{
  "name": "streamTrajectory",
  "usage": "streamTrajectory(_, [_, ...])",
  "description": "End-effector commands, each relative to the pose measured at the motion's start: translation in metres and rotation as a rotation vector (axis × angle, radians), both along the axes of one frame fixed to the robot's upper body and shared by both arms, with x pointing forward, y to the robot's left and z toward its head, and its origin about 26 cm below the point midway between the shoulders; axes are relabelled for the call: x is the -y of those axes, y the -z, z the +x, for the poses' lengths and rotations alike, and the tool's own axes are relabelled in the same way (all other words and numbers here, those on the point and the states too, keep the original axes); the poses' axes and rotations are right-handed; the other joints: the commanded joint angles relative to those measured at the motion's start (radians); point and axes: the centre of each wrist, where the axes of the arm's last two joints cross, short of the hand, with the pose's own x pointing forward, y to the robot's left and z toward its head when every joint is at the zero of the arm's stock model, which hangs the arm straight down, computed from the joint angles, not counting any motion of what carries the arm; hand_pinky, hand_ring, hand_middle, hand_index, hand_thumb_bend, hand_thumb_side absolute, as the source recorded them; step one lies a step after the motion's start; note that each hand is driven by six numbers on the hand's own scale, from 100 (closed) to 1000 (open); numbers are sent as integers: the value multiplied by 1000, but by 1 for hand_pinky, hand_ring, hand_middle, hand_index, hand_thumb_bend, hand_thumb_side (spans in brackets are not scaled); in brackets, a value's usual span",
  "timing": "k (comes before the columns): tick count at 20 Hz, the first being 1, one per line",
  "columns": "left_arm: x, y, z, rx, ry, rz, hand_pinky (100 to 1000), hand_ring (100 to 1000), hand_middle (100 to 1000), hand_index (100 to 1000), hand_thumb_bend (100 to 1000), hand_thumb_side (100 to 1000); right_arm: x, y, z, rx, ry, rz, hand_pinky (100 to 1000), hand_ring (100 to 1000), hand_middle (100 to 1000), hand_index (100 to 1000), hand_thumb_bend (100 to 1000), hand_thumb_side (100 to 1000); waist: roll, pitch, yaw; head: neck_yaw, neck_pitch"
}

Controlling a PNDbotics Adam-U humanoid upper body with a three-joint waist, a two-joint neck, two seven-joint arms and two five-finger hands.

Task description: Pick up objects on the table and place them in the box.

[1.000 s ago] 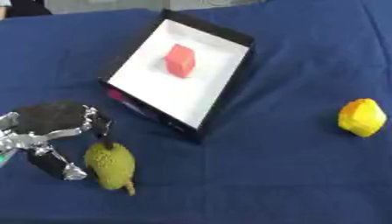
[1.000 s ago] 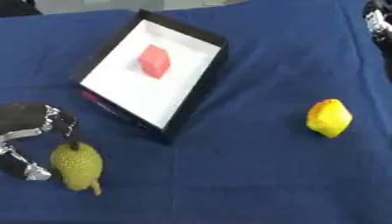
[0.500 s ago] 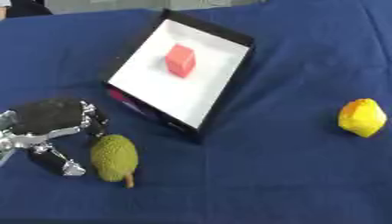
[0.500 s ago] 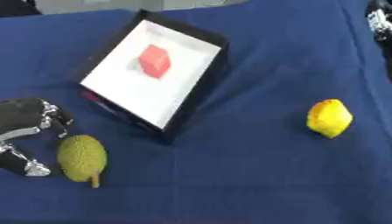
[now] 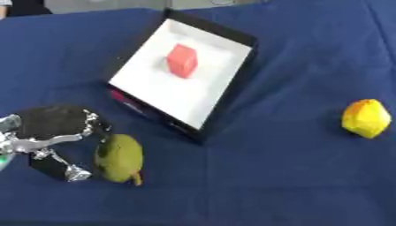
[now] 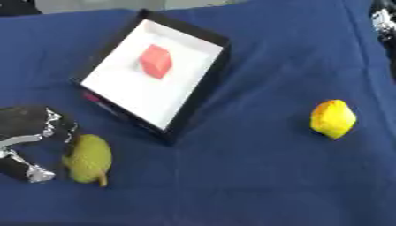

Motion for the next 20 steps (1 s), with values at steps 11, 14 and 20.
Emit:
streamTrajectory(11, [-16,-26,-12,-71,92,126,845,788,772,840,221,503,7,-15,-1,28,5,-37,1000,1000,1000,958,100,470,-12,0,5,-11,-1])
streamTrajectory(14, [-15,-36,-15,-43,90,113,856,799,785,865,264,449,8,-15,-1,25,4,-43,1000,1000,1000,958,100,470,-11,-1,7,-13,-1])
streamTrajectory(20, [-13,-44,-12,24,50,15,877,829,802,886,370,322,7,-14,-1,24,0,-45,1000,1000,1000,959,100,470,-11,-2,6,-12,-1])
